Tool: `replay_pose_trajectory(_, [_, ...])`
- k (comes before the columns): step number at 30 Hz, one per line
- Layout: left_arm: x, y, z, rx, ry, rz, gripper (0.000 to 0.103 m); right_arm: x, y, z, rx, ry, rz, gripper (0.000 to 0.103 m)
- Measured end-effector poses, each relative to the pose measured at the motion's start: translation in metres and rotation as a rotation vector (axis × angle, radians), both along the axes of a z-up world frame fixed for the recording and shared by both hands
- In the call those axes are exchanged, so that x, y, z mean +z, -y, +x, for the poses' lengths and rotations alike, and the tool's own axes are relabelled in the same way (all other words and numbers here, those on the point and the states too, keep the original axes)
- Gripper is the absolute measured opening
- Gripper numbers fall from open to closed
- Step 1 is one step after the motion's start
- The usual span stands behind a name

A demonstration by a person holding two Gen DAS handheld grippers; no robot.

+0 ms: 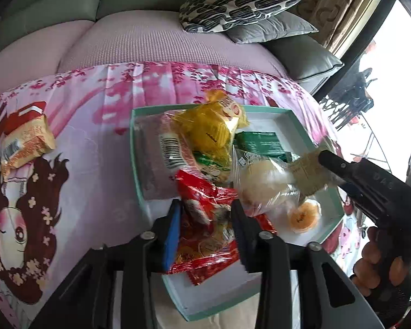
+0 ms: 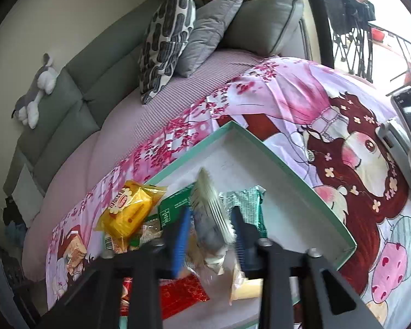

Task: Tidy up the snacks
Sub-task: 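Carry both packets into the tray and open both tools, then move both tools back toward the red box and cream biscuit packet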

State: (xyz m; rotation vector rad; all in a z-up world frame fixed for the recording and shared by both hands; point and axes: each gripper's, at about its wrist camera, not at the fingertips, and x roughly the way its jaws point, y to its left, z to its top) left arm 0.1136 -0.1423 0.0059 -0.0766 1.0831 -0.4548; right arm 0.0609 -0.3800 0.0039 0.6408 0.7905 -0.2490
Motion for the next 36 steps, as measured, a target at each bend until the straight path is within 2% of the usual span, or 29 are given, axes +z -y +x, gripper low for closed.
replay_pose_trajectory(2, [0.002,-0.003,0.0,0.007,0.0,-0.008,0.052,-0.001,0.002,0.0,-0.01,-0.012,-0.003,0.057])
replay_pose_trajectory(3, [0.003,-0.005,0.001,0.013,0.003,-0.006,0.055,-0.002,0.002,-0.001,-0.015,-0.023,-0.008,0.058])
replay_pose_trajectory(5, [0.005,-0.007,0.001,0.023,0.015,0.0,0.067,-0.003,0.003,0.0,-0.017,-0.037,-0.013,0.062])
replay_pose_trajectory(8, [0.009,-0.013,0.002,0.042,0.03,0.004,0.075,-0.003,0.001,0.002,-0.011,-0.057,-0.033,0.072])
replay_pose_trajectory(13, [0.011,-0.025,0.006,0.089,0.032,0.013,0.081,-0.001,-0.001,0.001,-0.01,-0.056,-0.074,0.09])
replay_pose_trajectory(15, [0.011,-0.03,0.008,0.114,0.041,0.026,0.087,0.001,-0.002,0.0,-0.017,-0.055,-0.099,0.1])
replay_pose_trajectory(20, [0.009,-0.04,0.013,0.174,0.059,0.087,0.088,0.004,-0.007,0.003,0.004,-0.055,-0.126,0.103])
replay_pose_trajectory(24, [0.007,-0.046,0.014,0.197,0.07,0.107,0.089,0.004,-0.012,0.005,0.02,-0.062,-0.151,0.103])
replay_pose_trajectory(27, [0.006,-0.048,0.015,0.207,0.082,0.121,0.096,0.004,-0.014,0.005,0.024,-0.059,-0.155,0.103])
replay_pose_trajectory(36, [0.007,-0.06,0.02,0.264,0.084,0.177,0.096,0.023,-0.038,0.007,0.07,-0.009,-0.215,0.103])
